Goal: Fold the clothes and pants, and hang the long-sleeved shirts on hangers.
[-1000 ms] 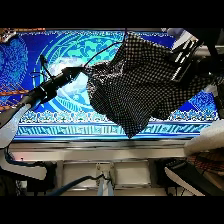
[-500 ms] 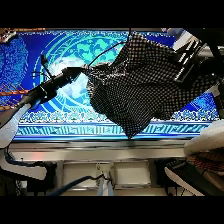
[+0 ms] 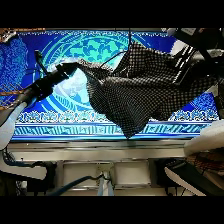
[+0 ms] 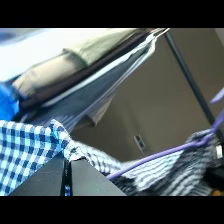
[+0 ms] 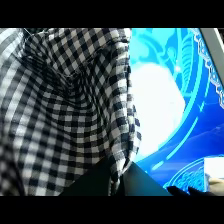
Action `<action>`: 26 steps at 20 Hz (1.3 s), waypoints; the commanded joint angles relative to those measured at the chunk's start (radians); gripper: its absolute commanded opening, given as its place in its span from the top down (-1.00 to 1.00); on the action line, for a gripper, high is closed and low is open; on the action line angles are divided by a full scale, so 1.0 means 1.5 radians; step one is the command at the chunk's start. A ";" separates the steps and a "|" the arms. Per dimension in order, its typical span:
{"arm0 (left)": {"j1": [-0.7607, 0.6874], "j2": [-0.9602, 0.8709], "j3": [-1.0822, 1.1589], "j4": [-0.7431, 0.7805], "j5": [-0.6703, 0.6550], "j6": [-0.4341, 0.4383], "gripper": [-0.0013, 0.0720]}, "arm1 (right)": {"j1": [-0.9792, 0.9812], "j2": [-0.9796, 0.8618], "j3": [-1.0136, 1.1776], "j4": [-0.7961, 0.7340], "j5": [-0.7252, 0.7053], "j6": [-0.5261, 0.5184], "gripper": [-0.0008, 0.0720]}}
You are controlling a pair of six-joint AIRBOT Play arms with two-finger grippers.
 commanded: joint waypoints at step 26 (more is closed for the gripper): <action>-0.365 0.376 0.023 0.184 0.083 0.023 0.92 | -0.001 -0.001 0.031 -0.119 -0.166 0.147 0.92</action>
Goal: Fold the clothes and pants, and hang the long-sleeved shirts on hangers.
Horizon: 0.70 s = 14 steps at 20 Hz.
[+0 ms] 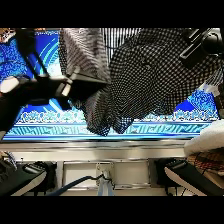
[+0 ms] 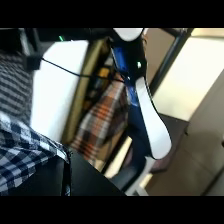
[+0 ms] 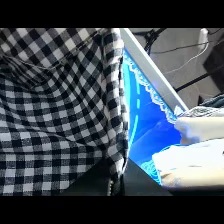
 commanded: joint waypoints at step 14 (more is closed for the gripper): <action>-0.125 0.003 0.000 0.213 0.184 -0.017 -0.08 | 0.000 0.034 0.002 -0.012 -0.005 0.002 0.92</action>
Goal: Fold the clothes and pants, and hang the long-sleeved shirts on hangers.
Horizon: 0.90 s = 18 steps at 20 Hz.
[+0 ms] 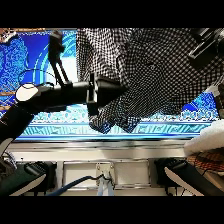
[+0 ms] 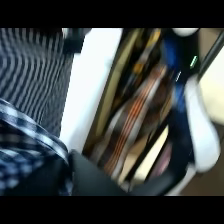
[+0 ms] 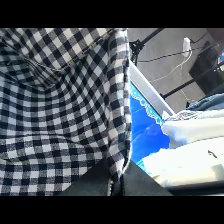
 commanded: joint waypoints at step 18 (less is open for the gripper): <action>-0.069 0.001 0.001 0.300 0.155 -0.078 -0.54 | 0.000 0.164 0.001 -0.484 0.189 0.522 0.92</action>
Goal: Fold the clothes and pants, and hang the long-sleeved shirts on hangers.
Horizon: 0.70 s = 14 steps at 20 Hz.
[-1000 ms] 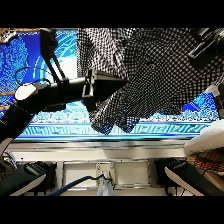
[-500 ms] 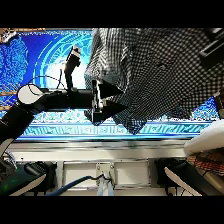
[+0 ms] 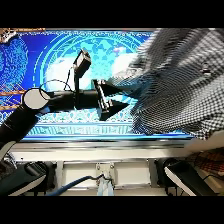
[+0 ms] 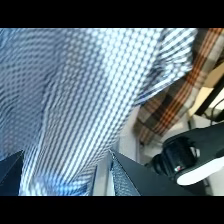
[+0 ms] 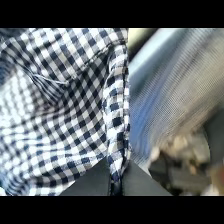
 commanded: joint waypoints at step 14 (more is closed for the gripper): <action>-0.015 0.001 0.001 0.033 0.035 -0.037 -0.54 | -0.068 -0.073 0.000 -0.468 -0.016 0.397 0.92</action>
